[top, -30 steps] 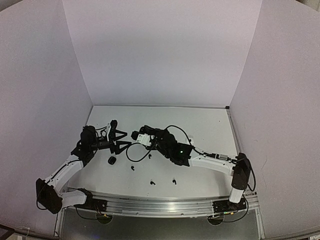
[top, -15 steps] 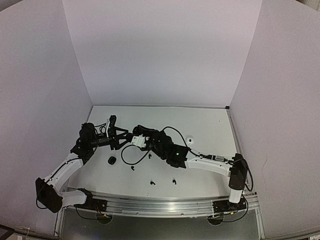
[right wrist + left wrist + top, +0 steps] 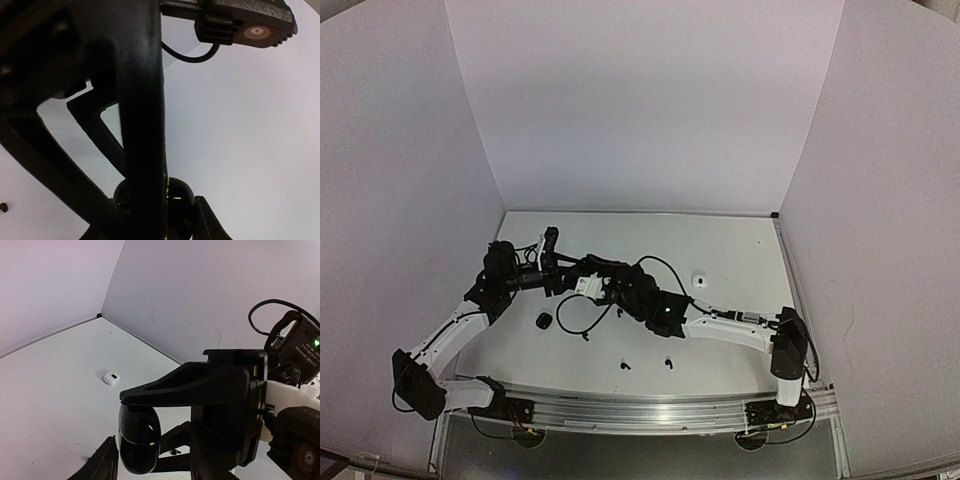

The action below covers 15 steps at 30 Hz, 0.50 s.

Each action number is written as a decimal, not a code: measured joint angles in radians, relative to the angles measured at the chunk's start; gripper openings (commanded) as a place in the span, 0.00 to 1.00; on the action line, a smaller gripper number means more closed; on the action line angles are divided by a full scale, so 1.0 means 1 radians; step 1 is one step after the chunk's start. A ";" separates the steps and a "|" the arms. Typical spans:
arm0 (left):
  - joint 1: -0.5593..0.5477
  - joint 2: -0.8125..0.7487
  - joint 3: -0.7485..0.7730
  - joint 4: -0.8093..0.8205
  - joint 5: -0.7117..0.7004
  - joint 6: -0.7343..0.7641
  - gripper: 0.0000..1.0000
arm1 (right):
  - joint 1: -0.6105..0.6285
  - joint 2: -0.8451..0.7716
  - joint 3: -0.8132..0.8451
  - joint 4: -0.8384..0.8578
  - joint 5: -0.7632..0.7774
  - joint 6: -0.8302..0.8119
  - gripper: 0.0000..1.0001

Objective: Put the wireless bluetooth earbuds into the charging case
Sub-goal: Pass from the right arm to the left

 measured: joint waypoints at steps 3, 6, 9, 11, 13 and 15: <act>0.001 0.005 0.003 -0.010 -0.011 0.001 0.29 | 0.006 0.011 0.014 0.000 -0.006 0.000 0.04; -0.001 0.005 0.003 -0.014 -0.020 0.002 0.12 | 0.007 0.011 0.015 0.000 -0.009 0.000 0.03; 0.005 0.006 0.003 -0.012 -0.023 0.032 0.00 | 0.008 0.011 0.019 -0.002 -0.012 0.010 0.03; 0.005 0.006 0.004 -0.009 -0.025 0.036 0.00 | 0.007 0.011 0.022 -0.003 -0.015 0.012 0.07; 0.005 0.006 0.004 -0.009 -0.024 0.037 0.00 | 0.007 0.011 0.022 -0.003 -0.015 0.011 0.21; 0.005 0.006 0.004 -0.009 -0.024 0.037 0.00 | 0.007 0.011 0.022 -0.003 -0.014 0.016 0.50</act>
